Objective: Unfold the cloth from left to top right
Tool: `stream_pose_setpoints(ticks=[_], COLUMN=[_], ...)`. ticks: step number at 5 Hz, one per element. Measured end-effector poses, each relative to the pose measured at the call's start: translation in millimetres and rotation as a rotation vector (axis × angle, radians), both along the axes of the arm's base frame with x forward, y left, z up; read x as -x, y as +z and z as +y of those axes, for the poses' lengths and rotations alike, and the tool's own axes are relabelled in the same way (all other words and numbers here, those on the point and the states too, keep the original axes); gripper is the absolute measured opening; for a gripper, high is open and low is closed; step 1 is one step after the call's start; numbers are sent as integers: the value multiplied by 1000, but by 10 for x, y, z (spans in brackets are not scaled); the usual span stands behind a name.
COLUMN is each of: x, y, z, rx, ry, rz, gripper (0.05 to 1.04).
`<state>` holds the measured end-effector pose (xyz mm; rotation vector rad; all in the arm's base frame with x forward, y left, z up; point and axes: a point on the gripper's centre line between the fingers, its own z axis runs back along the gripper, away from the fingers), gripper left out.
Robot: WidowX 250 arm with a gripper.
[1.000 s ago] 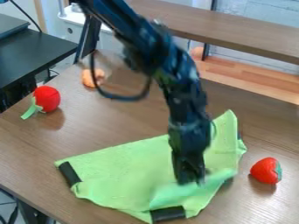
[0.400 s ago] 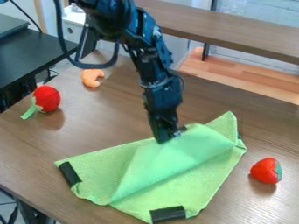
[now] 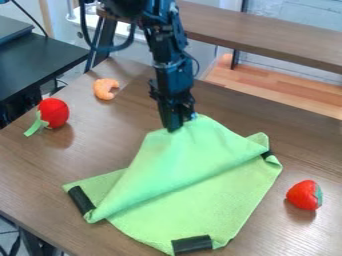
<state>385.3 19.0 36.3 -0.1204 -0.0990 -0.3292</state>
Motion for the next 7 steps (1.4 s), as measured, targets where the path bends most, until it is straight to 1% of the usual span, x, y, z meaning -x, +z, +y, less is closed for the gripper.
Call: stream_pose_setpoints(ticks=[1, 2, 3, 4, 5, 6, 7], x=[-135, -239, -330, -441, -539, -634, -675], y=[33, 94, 83, 82, 77, 57, 5], z=[116, 176, 229, 279, 319, 354, 384], rx=[-36, -56, -69, -95, -109, -128, -170], ry=[39, 58, 56, 43, 38, 10, -47], rz=[33, 49, 64, 72, 65, 42, 3], gripper=[49, 49, 49, 49, 49, 49, 49])
